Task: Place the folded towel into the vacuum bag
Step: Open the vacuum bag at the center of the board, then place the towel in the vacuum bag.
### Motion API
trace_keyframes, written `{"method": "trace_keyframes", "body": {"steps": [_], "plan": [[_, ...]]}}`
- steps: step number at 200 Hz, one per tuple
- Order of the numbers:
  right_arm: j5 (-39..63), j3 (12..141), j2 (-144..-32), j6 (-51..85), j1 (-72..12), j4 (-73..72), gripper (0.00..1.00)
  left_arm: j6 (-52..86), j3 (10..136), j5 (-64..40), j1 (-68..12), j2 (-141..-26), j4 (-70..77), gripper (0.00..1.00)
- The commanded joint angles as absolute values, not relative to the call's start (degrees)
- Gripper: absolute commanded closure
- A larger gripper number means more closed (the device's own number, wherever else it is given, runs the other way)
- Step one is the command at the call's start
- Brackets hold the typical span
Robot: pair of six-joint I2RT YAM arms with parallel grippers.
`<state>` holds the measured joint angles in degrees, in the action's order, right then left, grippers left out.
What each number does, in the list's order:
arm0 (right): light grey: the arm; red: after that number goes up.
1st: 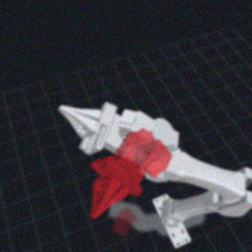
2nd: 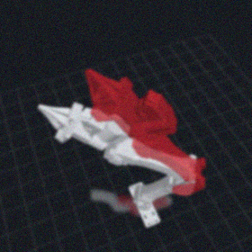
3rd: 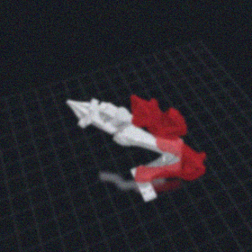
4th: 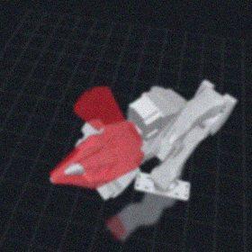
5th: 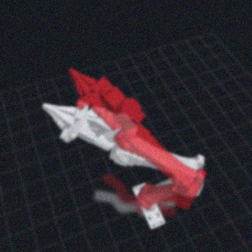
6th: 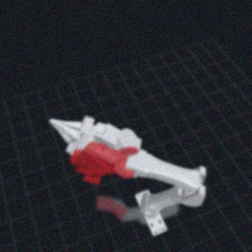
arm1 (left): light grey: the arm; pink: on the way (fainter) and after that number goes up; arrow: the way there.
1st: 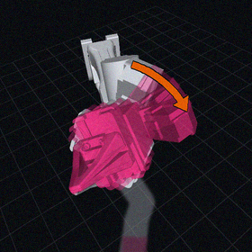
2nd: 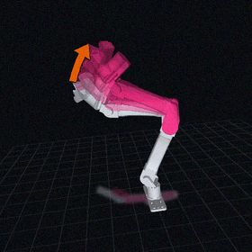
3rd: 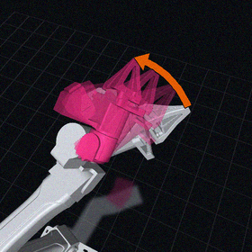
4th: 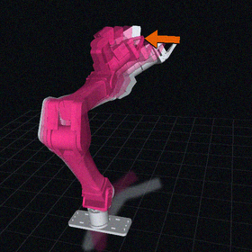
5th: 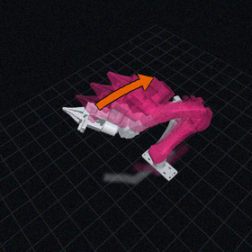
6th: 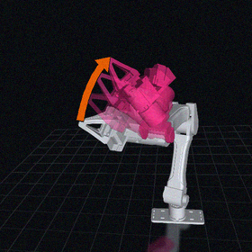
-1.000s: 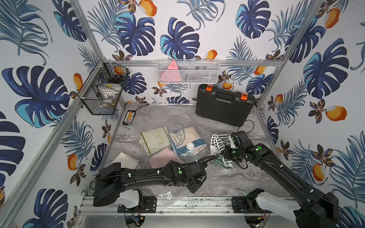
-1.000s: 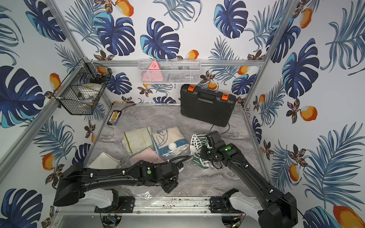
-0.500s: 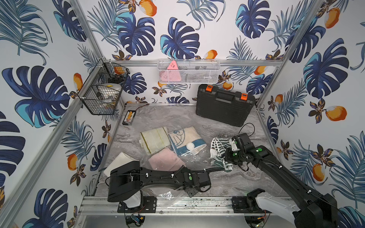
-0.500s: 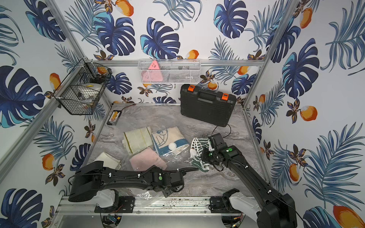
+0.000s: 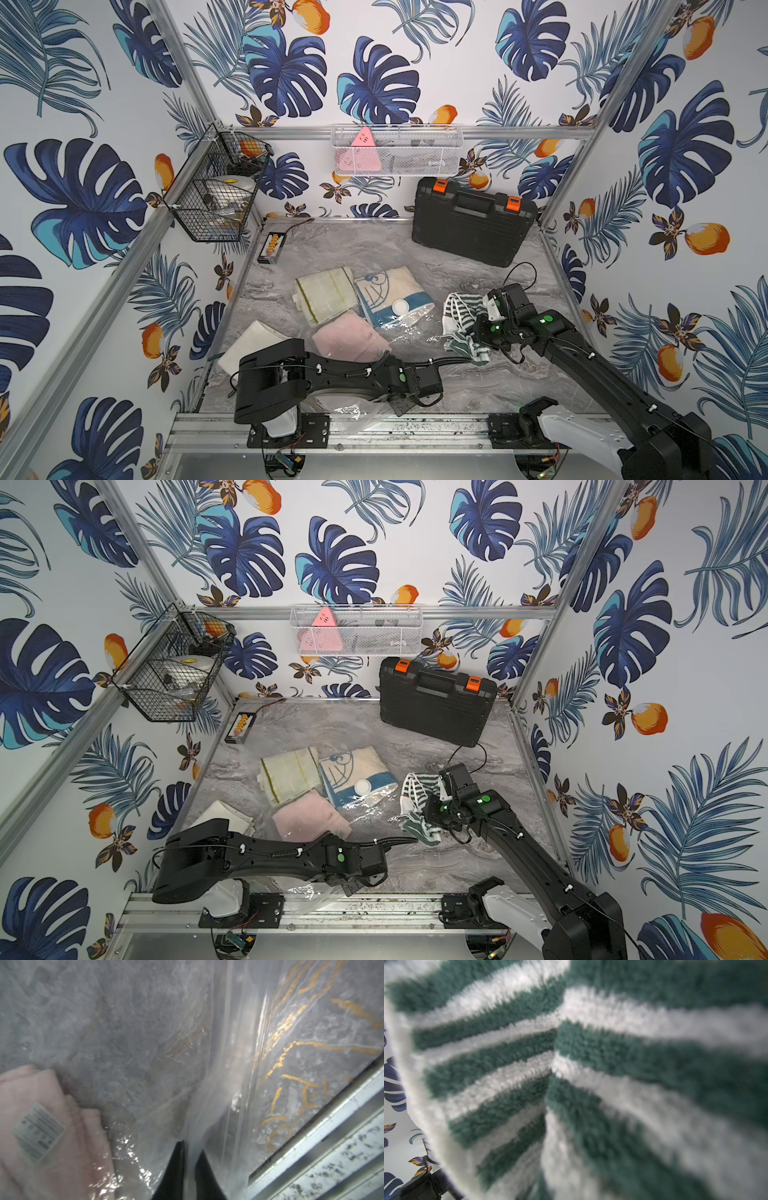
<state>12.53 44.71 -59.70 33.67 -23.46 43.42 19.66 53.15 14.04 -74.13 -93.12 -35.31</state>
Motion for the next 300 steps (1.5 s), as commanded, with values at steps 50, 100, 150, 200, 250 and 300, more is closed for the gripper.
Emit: {"method": "trace_keyframes", "body": {"steps": [50,100,150,200,250,300], "plan": [[14.85,48.52,-51.28,33.04,-26.64,58.13,1.0,25.91,54.12,18.36,-65.05,-72.37,-34.73,1.0],[10.07,46.93,-47.06,41.81,-51.46,61.44,1.0,26.77,55.66,17.19,-62.58,-68.55,-32.78,1.0],[0.1,46.7,-64.38,46.28,-72.89,54.11,1.0,23.79,56.95,13.72,-62.58,-65.28,-31.29,1.0],[-4.05,56.35,-79.58,33.55,-69.33,47.82,1.0,23.85,53.23,9.23,-62.67,-63.74,-29.16,1.0],[-1.75,51.82,-85.69,26.49,-59.55,37.31,0.86,24.2,50.53,7.01,-62.67,-63.53,-27.2,1.0],[0.75,47.62,-84.0,33.44,-54.51,39.72,0.2,25.84,47.49,4.83,-62.97,-65.19,-24.0,1.0]]}}
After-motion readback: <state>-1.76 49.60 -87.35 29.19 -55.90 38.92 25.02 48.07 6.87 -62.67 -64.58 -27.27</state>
